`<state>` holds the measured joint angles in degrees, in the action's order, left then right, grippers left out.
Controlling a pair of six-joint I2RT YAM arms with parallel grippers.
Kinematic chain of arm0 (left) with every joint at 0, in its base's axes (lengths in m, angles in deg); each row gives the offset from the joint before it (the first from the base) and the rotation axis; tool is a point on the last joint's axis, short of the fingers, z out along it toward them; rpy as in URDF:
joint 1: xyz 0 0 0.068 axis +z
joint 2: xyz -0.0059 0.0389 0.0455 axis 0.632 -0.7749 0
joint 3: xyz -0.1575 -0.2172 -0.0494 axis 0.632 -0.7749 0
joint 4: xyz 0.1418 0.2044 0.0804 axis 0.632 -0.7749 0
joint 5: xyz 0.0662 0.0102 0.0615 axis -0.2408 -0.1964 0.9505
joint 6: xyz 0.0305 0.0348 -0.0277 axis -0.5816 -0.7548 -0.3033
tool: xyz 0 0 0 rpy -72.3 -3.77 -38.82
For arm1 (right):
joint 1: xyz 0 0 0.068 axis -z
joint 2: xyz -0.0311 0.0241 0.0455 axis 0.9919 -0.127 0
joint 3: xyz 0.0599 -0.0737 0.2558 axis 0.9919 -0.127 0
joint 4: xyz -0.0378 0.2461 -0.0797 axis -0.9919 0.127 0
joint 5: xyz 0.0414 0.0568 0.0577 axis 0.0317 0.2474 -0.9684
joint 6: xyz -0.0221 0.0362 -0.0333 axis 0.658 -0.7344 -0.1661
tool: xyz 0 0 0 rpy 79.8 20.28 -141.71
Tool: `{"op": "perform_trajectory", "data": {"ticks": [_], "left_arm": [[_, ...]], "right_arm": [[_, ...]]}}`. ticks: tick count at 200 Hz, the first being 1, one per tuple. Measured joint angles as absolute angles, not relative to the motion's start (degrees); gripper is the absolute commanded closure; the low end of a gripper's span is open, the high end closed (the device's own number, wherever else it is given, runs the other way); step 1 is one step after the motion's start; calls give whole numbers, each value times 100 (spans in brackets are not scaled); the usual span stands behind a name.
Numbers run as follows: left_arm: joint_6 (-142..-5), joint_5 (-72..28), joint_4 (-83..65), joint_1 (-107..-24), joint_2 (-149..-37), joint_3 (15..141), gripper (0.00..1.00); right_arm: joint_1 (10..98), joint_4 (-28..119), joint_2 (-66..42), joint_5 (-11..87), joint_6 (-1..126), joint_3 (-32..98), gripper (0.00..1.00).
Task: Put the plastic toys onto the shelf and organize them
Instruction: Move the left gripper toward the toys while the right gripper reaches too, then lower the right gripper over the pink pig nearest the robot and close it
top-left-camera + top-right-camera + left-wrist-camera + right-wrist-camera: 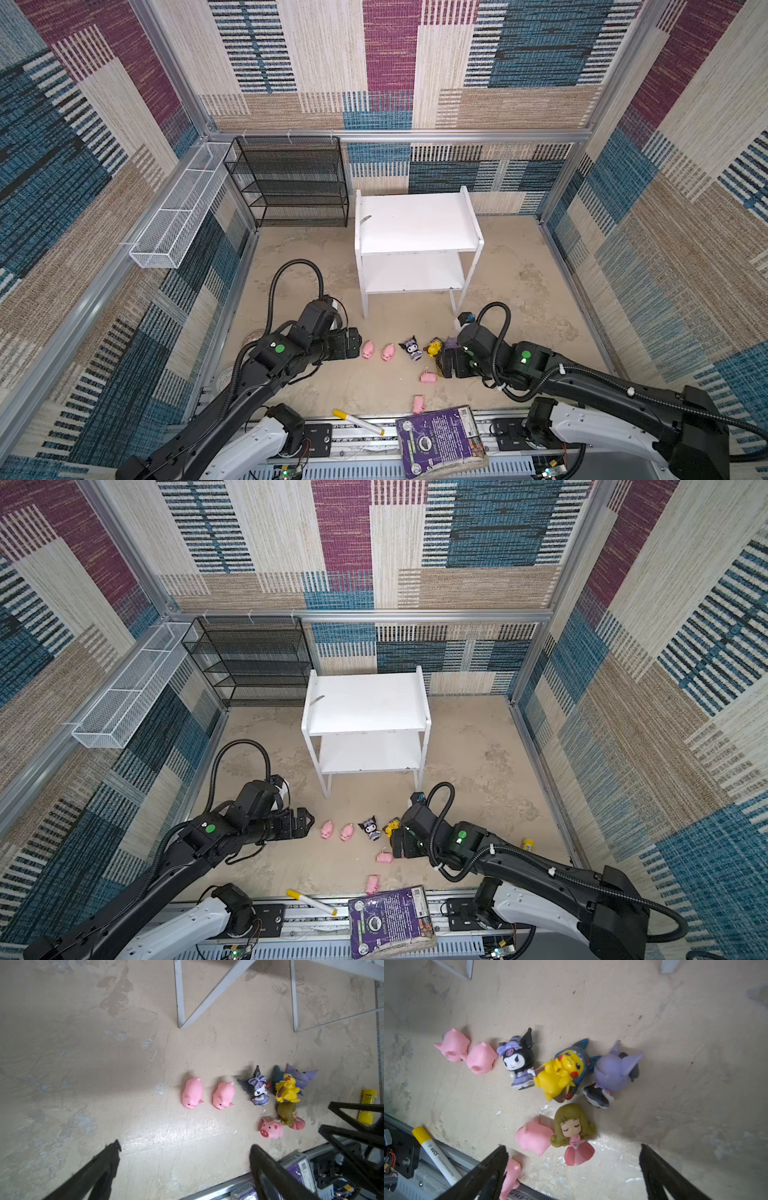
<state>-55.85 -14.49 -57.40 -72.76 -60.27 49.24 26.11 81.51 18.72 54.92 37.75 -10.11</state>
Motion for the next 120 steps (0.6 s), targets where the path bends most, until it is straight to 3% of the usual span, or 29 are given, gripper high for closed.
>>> {"op": "perform_trajectory", "data": {"ticks": [120], "left_arm": [[-5710,-1893,-5377,-7624,-6124,4850,2]], "right_arm": [[1238,7775,1135,6205,3666,-910,29]]}}
